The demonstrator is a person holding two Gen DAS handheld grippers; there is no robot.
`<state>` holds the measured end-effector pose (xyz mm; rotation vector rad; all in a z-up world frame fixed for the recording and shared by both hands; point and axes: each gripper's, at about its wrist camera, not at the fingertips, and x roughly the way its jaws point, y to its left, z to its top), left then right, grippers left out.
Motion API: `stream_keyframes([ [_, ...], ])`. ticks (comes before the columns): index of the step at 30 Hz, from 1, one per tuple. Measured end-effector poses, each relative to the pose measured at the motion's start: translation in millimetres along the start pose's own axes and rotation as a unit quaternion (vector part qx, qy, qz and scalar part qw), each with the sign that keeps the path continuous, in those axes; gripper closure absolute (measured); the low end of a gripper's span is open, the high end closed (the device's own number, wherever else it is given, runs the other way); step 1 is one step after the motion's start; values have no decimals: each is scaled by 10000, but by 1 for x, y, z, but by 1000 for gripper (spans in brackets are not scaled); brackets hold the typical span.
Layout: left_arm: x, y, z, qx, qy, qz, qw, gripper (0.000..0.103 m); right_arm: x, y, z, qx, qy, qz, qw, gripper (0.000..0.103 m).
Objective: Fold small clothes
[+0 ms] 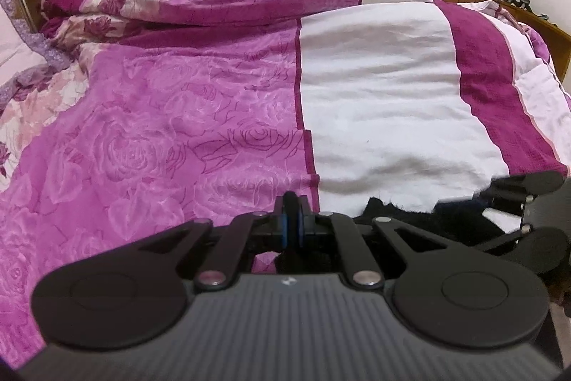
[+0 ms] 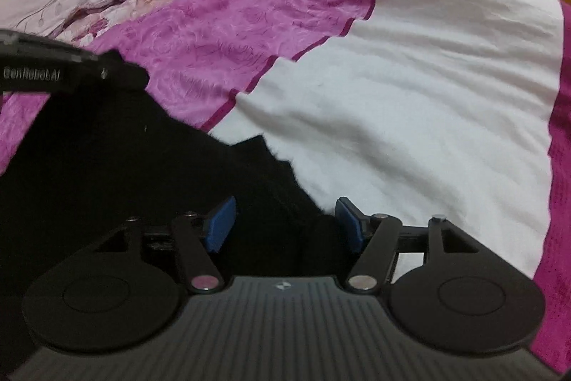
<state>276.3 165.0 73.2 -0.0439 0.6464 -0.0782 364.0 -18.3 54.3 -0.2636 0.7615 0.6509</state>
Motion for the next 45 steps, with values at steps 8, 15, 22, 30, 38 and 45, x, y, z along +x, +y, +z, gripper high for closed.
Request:
stream_keyframes([
  [8, 2, -7, 1, 167, -282, 38, 9995, 95, -39, -8, -3, 653, -744, -486, 9939, 100],
  [15, 55, 3, -23, 505, 344, 1299, 9896, 93, 0, 1, -5, 476, -169, -1228, 9911, 97],
  [22, -54, 12, -6, -127, -673, 1250, 9898, 94, -92, -7, -50, 1703, -1451, -1356, 9652, 42],
  [30, -103, -84, -80, 641, -304, 1196, 9903, 93, -49, -20, -67, 1481, -525, -2360, 9590, 48],
  [38, -88, -65, -125, 770, -608, 1339, 9861, 94, -91, -38, -95, 2778, -1137, -2282, 9262, 50],
  [45, -72, -11, -115, -819, -153, 1173, 9896, 72, -131, 11, -174, 4593, -1494, 320, 8750, 8],
])
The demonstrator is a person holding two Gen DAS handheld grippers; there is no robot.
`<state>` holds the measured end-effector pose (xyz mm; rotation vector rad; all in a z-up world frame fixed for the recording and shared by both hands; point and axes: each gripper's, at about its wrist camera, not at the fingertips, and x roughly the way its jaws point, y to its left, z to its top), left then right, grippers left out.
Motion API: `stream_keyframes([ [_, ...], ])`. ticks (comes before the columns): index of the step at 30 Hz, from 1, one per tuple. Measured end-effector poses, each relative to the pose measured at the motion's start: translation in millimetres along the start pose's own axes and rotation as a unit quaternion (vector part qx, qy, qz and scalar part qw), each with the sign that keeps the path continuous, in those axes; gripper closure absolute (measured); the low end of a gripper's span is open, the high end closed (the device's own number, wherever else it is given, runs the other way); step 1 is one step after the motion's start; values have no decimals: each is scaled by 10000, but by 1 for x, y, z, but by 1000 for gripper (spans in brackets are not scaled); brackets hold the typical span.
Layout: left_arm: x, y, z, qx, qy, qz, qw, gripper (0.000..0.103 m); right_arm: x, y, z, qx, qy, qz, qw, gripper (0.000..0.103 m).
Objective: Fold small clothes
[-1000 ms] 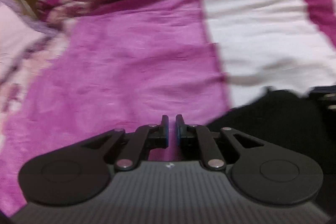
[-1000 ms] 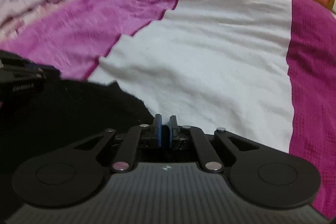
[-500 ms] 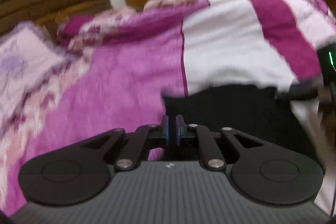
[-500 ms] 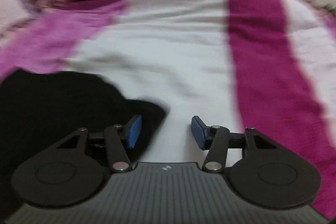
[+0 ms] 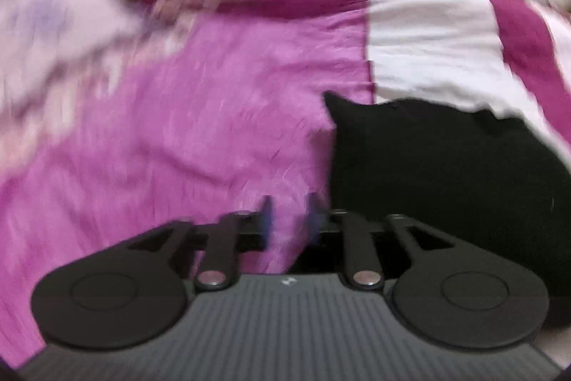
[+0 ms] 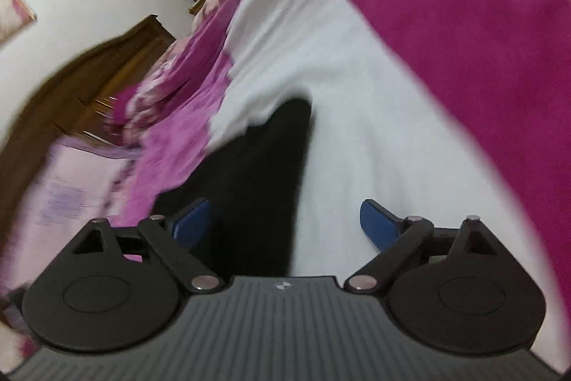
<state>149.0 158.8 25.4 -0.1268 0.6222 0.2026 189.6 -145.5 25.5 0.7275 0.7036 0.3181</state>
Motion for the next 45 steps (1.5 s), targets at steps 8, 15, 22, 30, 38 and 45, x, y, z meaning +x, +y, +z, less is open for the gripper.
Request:
stream_keyframes([
  [8, -11, 65, 3, -1969, 382, -1594, 9666, 68, -8, 33, -58, -996, -51, 289, 9946, 7],
  [15, -90, 51, 2, -366, -795, -2138, 9730, 7, -8, 82, -123, -3861, -429, -1570, 9080, 12],
  [22, -20, 23, -19, -1285, 278, -2198, 9666, 61, -9, 93, -137, -4053, -1198, -1636, 8914, 57],
  [30, -26, 46, -13, -2329, 107, -2465, 9407, 80, -36, 101, -122, -4379, -1146, -1511, 8788, 87],
  [38, -8, 43, -18, -1995, 262, -1991, 9591, 51, -32, 92, -137, -4472, -987, -1826, 8700, 85],
  [45, -29, 79, 1, -2173, -497, -908, 9706, 44, -70, 66, -125, -3436, -779, -1358, 9260, 16],
])
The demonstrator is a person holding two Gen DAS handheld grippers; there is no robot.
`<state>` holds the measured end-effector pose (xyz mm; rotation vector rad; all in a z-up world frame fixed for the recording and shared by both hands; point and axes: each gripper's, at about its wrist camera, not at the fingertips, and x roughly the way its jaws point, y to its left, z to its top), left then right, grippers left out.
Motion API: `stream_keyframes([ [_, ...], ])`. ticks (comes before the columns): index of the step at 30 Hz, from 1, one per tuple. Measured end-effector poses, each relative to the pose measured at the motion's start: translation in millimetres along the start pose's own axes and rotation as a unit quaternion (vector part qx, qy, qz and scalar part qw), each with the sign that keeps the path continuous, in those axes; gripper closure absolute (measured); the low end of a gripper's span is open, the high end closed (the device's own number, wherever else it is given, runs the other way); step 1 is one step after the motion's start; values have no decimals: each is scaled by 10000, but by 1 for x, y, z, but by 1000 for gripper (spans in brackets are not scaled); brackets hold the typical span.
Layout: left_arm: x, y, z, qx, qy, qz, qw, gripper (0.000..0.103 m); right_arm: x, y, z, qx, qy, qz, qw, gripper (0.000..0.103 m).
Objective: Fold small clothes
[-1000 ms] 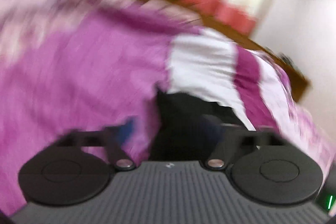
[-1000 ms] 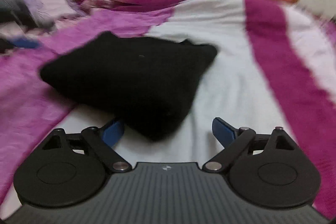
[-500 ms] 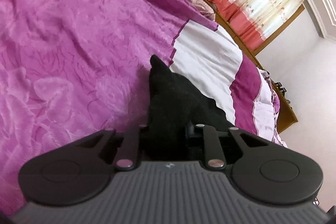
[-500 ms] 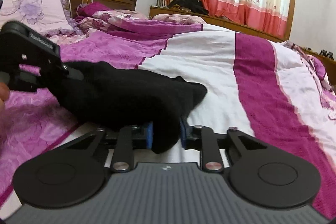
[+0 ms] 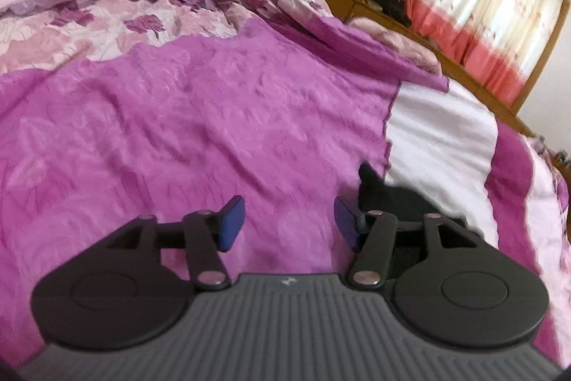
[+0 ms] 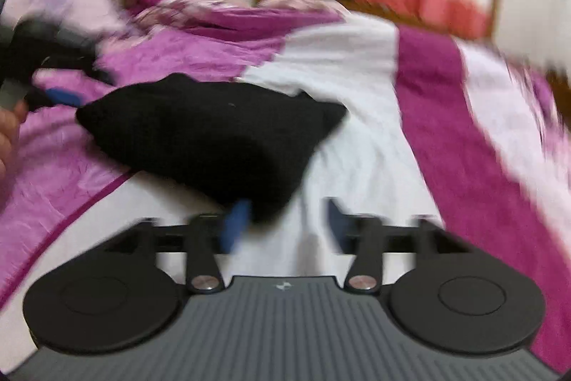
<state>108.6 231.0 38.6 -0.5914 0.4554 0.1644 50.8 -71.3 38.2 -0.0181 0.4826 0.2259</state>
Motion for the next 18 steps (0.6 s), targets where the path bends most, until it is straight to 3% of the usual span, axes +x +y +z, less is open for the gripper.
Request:
stream_keyframes([
  [1, 7, 11, 8, -413, 268, -513, 9975, 35, -5, -14, 0, 480, -46, 193, 9987, 12],
  [2, 18, 21, 14, -848, 685, -1112, 9878, 20, -8, -29, 2, 1035, -94, 381, 9939, 9],
  [4, 40, 34, 17, -1416, 1362, -2028, 9593, 15, -4, -49, 6, 1841, -95, 656, 9807, 6],
  [5, 47, 37, 16, -1525, 1509, -2053, 9549, 14, 3, -60, 9, 2315, -53, 821, 9694, 4],
  [8, 66, 34, 8, -1291, 1841, -1370, 9647, 10, 38, -79, 15, 3335, 239, 1409, 9319, 0],
  [9, 72, 29, 6, -1027, 1940, -1370, 9660, 9, 54, -82, 18, 3470, 350, 1482, 9254, 0],
  [11, 77, 19, 8, -723, 2020, -1552, 9643, 0, 93, -86, 26, 3500, 575, 1463, 9235, 0],
  [12, 80, 17, 7, -729, 2129, -1721, 9590, 0, 115, -91, 32, 3566, 683, 1493, 9197, 0],
  [14, 89, 19, 5, -970, 2332, -2006, 9466, 0, 153, -97, 52, 3486, 1080, 1970, 9100, 0],
  [15, 91, 18, 4, -976, 2345, -1972, 9469, 0, 169, -97, 63, 3352, 1419, 2222, 9045, 0],
  [18, 93, -1, -2, -283, 2468, -2009, 9476, 1, 196, -90, 79, 3213, 2084, 2756, 8817, 4],
])
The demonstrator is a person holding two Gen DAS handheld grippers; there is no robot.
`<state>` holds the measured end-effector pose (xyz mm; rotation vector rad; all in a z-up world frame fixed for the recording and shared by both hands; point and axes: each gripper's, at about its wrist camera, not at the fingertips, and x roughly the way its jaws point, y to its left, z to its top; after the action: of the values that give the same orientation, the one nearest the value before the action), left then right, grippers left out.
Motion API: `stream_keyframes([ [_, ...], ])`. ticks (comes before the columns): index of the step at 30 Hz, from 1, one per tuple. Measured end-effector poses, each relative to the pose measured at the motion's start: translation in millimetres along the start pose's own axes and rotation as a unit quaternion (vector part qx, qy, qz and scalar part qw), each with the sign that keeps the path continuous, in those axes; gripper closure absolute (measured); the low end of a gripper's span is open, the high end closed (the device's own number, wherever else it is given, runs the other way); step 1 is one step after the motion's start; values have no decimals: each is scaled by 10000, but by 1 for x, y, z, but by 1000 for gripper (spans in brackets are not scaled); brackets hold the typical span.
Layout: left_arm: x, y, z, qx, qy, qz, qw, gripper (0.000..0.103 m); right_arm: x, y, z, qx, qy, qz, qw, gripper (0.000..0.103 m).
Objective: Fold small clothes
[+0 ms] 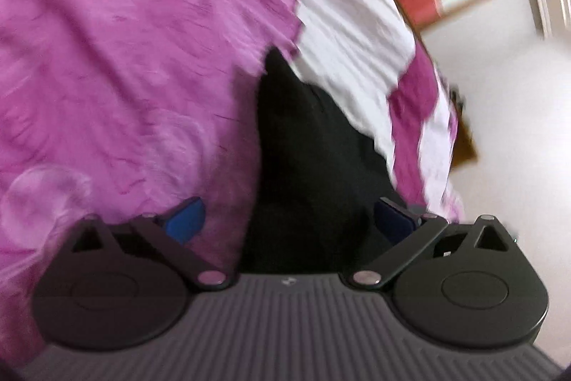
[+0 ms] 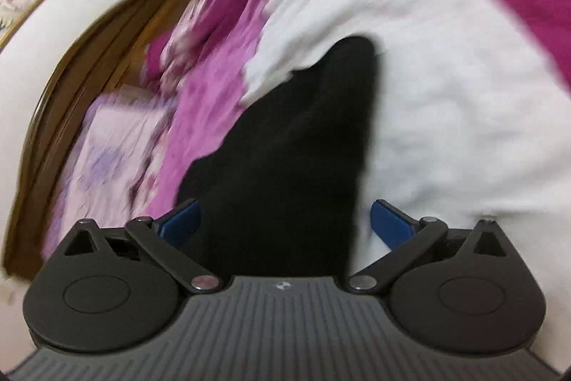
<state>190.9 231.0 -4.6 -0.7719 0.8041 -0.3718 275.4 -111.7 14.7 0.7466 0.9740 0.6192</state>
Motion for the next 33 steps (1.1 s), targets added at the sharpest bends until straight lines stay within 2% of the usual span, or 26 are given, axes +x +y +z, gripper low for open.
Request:
stream_keyframes([
  [1, 3, -7, -4, 189, 86, 51, 9998, 11, 3, 5, -2, -182, 144, -106, 9997, 4],
  [2, 5, -9, -6, 223, 150, 74, 9996, 37, 3, 9, -7, -425, 208, -143, 9988, 5],
  [3, 6, -7, -8, 5, 220, -24, 9998, 55, 2, 11, -13, -540, 234, -111, 9982, 9],
  [4, 8, -1, -12, -414, 304, -134, 9986, 62, -1, 13, -23, -504, 185, -166, 9984, 16],
  [5, 6, -2, -14, -463, 262, -125, 9985, 65, -2, 16, -30, -447, 57, -395, 9982, 41],
  [6, 5, -8, -15, -309, 205, -6, 9993, 66, -3, 20, -34, -349, -19, -555, 9978, 54],
  [9, 0, -20, -19, -229, 96, 71, 9997, 68, -11, 19, -32, 290, -191, -380, 9987, 63],
  [11, -2, -22, -21, -458, 146, -56, 9988, 69, -22, 22, -30, 354, -304, -402, 9981, 63],
  [15, -3, -34, -38, -564, 268, -126, 9980, 68, -44, 28, -30, 310, -287, -512, 9978, 63],
  [21, -2, -74, -73, -63, 381, 207, 9990, 68, -86, 26, -51, 328, -185, -809, 9960, 64],
  [26, -8, -102, -113, 346, 653, 322, 9967, 68, -139, 8, -97, 470, -215, -889, 9947, 64],
  [33, -33, -130, -176, 1052, 738, 476, 9906, 68, -200, -25, -173, 699, -236, -829, 9938, 64],
])
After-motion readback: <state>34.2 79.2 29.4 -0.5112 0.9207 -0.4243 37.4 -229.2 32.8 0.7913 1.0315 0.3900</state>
